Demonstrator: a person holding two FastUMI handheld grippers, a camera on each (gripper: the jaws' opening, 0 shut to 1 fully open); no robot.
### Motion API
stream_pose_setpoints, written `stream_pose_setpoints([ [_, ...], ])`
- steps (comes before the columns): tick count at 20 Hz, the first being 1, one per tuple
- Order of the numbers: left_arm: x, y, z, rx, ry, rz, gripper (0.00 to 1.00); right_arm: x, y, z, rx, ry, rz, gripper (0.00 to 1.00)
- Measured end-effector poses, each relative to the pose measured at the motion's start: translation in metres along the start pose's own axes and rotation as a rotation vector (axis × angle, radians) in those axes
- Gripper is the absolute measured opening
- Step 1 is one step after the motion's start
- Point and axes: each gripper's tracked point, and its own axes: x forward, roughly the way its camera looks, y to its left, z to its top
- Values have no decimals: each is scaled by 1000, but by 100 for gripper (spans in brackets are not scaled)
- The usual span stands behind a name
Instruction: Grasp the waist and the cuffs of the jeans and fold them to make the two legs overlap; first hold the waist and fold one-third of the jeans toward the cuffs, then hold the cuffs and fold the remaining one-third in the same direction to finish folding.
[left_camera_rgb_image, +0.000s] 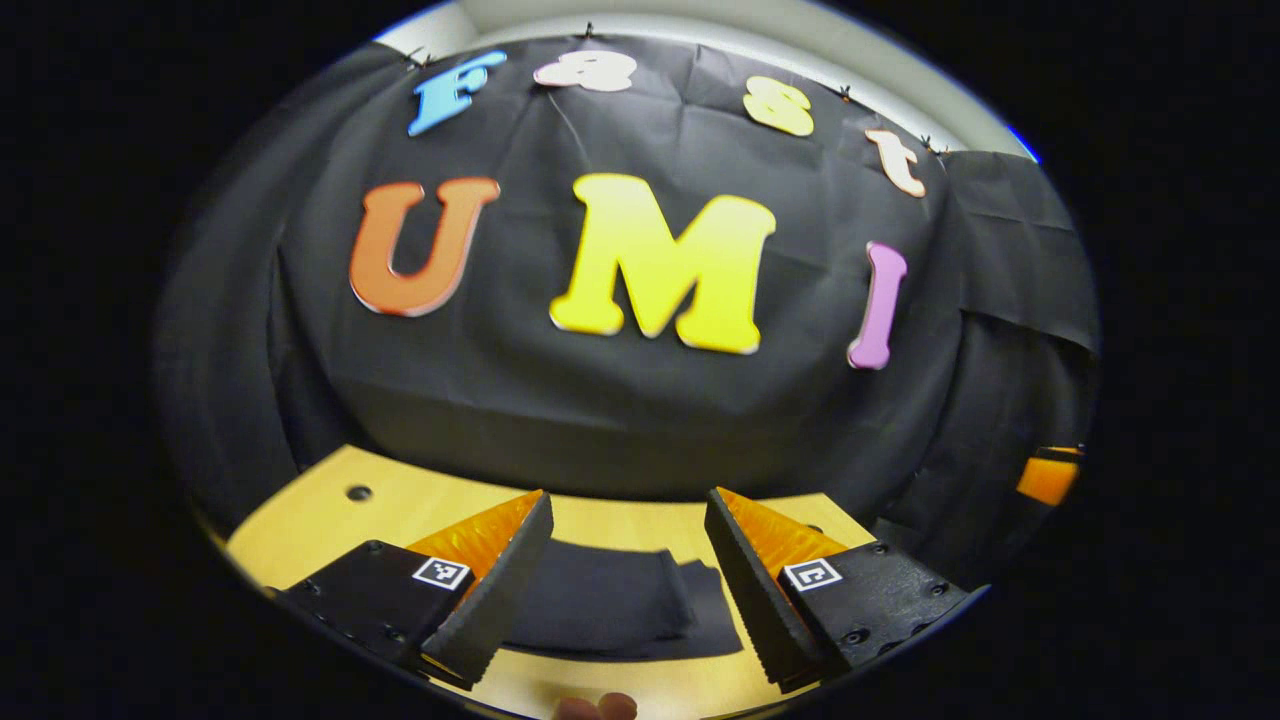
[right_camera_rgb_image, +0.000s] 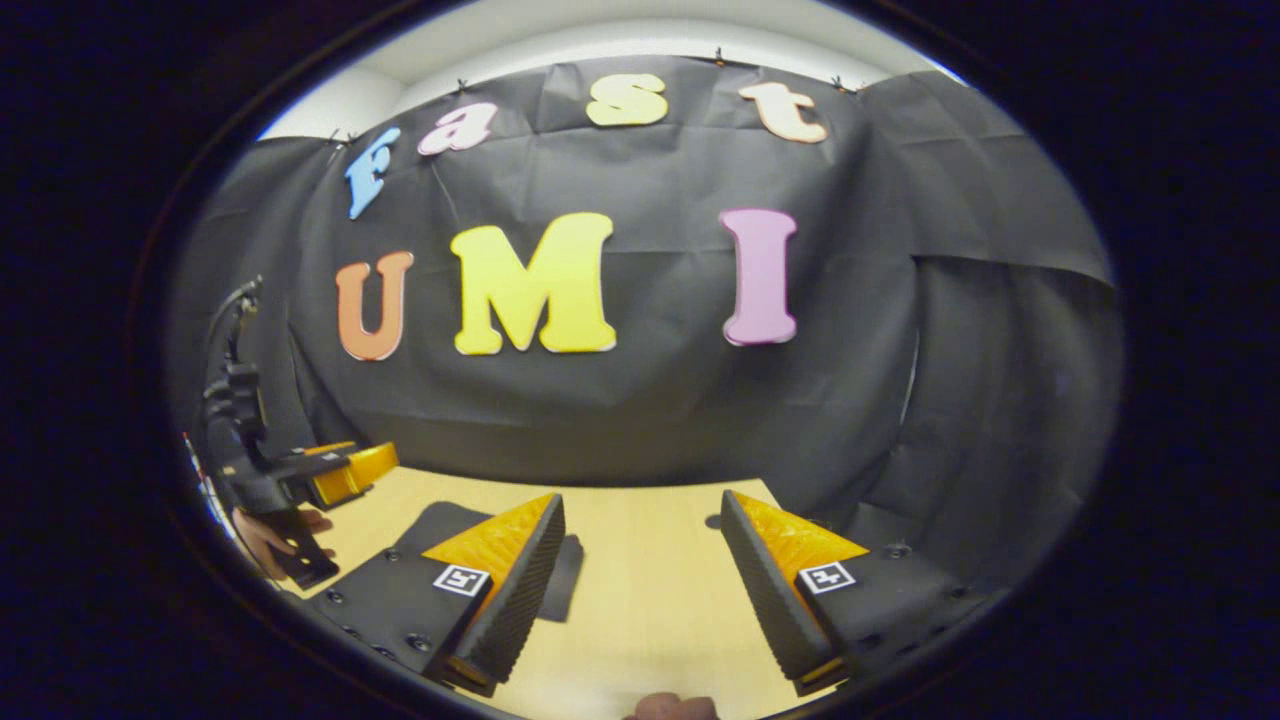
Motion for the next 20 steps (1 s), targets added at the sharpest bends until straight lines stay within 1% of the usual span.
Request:
stream_pose_setpoints([
  [1, -10, 12, 20, 23, -35, 17, 98, 4, 13, 11, -3, -28, 9, 94],
  [2, -18, 23, 39, 54, -71, 35, 98, 6, 26, 20, -7, -56, 19, 99],
  [3, -32, 32, 60, 82, -100, 56, 98, 6, 41, 31, -11, -88, 32, 96],
  [4, -45, 40, 73, 103, -122, 72, 98, 4, 53, 40, -20, -122, 36, 96],
  [5, -58, 45, 77, 117, -134, 86, 98, 1, 64, 46, -28, -154, 36, 99],
  [6, -69, 48, 80, 124, -141, 96, 98, -3, 78, 49, -32, -178, 46, 93],
  [7, -81, 49, 79, 119, -138, 104, 93, -7, 90, 49, -35, -190, 50, 96],
  [8, -92, 49, 73, 96, -120, 107, 98, -12, 97, 45, -34, -195, 52, 93],
  [11, -123, 49, 64, 59, -119, 118, 98, -32, 115, 30, -11, -181, 51, 94],
  [12, -130, 50, 58, 66, -114, 126, 98, -38, 116, 25, -8, -182, 46, 96],
  [13, -139, 54, 53, 79, -110, 142, 98, -43, 118, 22, -11, -185, 40, 93],
  [16, -150, 64, 44, 72, -99, 176, 98, -49, 121, 9, -37, -175, 29, 93],
  [20, -154, 68, 44, 59, -106, 182, 98, -54, 116, 13, -39, -185, 8, 93],
])
